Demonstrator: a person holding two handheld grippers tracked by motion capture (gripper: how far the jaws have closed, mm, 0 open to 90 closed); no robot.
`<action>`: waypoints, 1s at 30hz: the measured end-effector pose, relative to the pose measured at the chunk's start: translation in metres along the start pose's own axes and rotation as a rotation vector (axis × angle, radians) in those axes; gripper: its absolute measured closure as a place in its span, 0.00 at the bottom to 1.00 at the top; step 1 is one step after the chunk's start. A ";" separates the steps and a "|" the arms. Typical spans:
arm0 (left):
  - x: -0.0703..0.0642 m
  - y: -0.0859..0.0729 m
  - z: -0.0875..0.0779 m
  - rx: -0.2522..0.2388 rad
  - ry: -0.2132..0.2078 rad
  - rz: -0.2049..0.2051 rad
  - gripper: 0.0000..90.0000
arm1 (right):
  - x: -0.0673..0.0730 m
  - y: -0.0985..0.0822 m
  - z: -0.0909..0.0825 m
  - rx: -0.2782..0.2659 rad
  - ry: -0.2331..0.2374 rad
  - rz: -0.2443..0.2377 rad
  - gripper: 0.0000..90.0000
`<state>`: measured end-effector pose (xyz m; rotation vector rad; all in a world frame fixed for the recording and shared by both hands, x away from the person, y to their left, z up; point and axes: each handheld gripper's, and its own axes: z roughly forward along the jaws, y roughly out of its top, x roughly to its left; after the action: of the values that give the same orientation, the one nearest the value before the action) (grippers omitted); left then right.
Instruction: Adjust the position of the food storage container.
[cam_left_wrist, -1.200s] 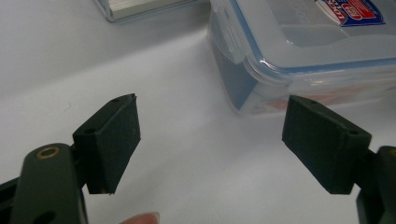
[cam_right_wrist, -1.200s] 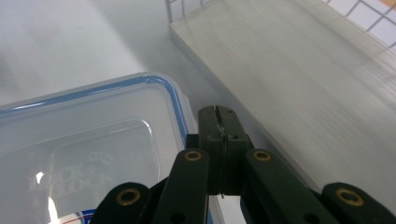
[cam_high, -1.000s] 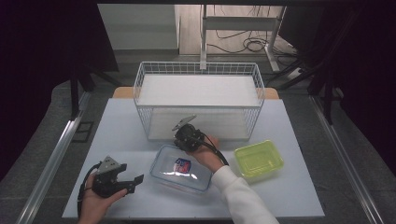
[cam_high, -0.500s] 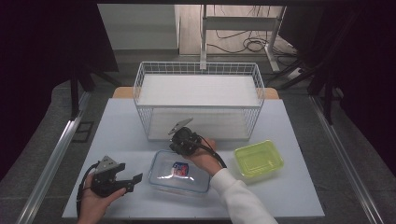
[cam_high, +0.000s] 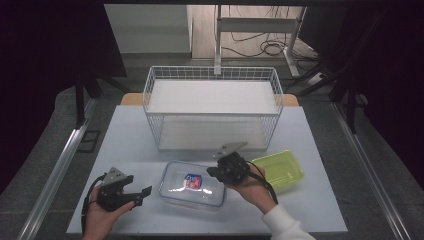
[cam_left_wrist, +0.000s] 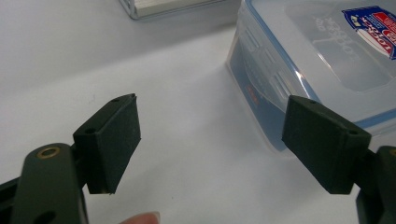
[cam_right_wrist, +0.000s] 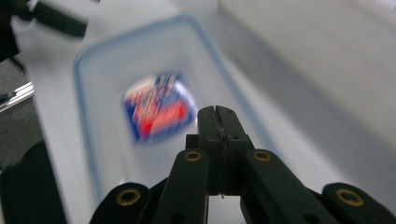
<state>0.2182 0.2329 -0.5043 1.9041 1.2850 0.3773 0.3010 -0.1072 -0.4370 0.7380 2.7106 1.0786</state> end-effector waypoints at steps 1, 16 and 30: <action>-0.001 0.000 0.001 0.004 -0.003 -0.002 0.21 | 0.004 -0.013 -0.007 0.003 0.012 0.005 0.99; 0.004 -0.001 0.007 0.025 0.011 -0.015 0.21 | 0.049 -0.070 -0.013 0.063 0.177 -0.019 0.99; 0.002 -0.002 0.005 0.024 0.008 -0.013 0.21 | 0.040 -0.076 -0.006 0.060 0.122 -0.015 0.99</action>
<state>0.2214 0.2328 -0.5097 1.9154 1.3118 0.3649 0.2341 -0.1386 -0.4816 0.6807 2.8573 1.0767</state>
